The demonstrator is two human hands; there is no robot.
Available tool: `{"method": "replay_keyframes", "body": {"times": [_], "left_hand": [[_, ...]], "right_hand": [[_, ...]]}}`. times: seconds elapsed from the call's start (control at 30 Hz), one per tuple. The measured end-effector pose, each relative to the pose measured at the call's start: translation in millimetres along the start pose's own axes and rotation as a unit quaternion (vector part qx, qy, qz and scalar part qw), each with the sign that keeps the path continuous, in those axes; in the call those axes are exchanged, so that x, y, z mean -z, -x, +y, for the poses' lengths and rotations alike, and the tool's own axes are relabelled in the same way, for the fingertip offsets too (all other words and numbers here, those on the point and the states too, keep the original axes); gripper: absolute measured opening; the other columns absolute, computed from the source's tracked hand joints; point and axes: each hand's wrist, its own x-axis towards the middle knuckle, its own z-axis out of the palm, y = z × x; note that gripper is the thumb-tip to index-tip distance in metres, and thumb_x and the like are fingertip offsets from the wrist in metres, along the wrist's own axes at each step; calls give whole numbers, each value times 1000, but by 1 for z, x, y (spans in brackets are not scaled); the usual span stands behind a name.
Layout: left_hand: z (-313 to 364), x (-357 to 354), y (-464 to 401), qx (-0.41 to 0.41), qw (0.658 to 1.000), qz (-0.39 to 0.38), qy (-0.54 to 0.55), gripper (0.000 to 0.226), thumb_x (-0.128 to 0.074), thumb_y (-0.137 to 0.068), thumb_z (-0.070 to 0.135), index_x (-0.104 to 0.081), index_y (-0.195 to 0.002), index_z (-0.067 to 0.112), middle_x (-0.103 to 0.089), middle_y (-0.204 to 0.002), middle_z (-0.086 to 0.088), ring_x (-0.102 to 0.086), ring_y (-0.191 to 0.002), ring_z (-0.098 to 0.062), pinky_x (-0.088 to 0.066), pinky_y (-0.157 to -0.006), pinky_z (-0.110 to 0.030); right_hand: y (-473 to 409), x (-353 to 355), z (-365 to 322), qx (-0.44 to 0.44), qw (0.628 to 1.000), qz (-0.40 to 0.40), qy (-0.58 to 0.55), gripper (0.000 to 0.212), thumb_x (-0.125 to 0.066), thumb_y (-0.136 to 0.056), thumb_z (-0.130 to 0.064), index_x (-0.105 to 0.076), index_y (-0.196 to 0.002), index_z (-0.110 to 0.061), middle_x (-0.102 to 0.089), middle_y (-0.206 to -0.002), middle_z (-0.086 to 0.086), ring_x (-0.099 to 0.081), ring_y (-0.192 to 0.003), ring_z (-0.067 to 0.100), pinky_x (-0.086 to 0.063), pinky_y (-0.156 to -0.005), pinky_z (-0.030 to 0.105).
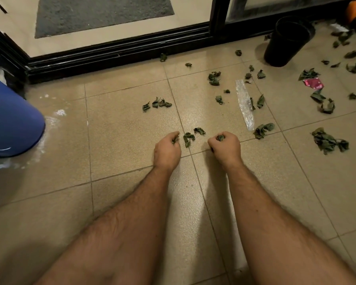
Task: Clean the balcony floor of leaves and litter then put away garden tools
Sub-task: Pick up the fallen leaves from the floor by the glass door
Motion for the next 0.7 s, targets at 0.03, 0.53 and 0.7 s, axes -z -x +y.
{"method": "replay_keyframes", "body": {"times": [0.03,0.53,0.7], "left_hand": [[2,-2,-1,-5,1000,1,-10,34,-53,-100,18,-62,-132,25,-66,-128,3,-58,-96,-6,-44,-82,-20],[3,-17,-7,-48,984,19,-172,21,-56,-98,26,-61,-114,14,-57,-96,1,-54,-87,-16,-45,-74,-31],[0,-4,-5,-13,993,29,-112,18,-51,-94,28,-61,-97,14,-60,-82,1,-55,-76,-15,-35,-61,-29]], "right_hand": [[-2,0,-1,-1,1000,1,-17,8,-66,-84,-11,-61,-79,-13,-59,-73,-3,-52,-68,11,-37,-54,20],[-39,-19,-24,132,960,-82,233,31,-73,-87,-36,-69,-116,-27,-71,-114,-4,-63,-104,16,-50,-90,30],[-33,-17,-20,125,964,-49,229,17,-70,-89,-33,-69,-94,-17,-68,-94,0,-60,-89,17,-44,-74,27]]}}
